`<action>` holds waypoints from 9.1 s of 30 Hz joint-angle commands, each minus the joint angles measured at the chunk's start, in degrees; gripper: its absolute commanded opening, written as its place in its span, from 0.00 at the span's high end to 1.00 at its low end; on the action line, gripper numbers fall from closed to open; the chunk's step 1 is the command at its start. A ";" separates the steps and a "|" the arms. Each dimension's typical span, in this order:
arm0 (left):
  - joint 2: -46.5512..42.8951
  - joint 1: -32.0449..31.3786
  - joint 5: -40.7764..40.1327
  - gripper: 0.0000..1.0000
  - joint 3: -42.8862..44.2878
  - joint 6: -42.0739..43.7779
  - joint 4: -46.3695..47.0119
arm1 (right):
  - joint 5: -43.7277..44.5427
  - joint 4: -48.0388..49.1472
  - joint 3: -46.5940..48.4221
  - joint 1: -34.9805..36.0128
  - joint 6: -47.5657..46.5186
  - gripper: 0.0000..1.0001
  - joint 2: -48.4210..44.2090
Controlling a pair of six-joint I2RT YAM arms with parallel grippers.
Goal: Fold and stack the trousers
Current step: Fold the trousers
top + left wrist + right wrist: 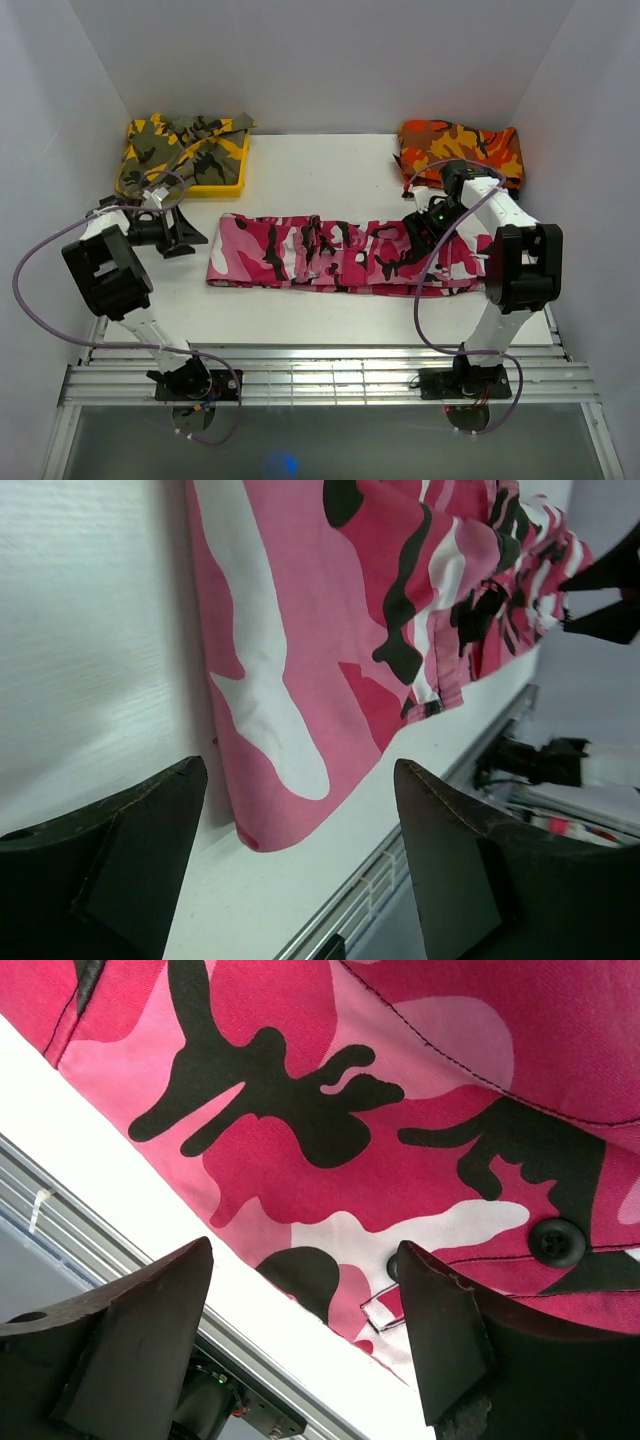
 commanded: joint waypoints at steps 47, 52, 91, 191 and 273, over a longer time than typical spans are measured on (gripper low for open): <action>-1.47 2.71 6.45 1.00 -7.92 -3.99 13.28 | -27.50 25.56 21.32 28.98 26.54 0.13 17.63; -7.98 3.24 -1.65 1.00 -5.19 1.12 6.94 | -23.39 16.07 23.44 28.45 19.95 0.11 13.39; 14.78 8.77 13.48 0.25 -11.23 -5.46 18.96 | -18.10 -2.13 8.75 2.97 2.27 0.14 0.55; -1.49 -67.25 -33.91 1.00 15.29 -47.47 24.60 | -25.92 14.22 -3.55 3.23 15.46 0.74 19.45; 21.38 -77.71 -29.79 0.13 26.63 -59.61 45.08 | -18.89 10.52 -7.24 -9.08 9.92 0.75 11.80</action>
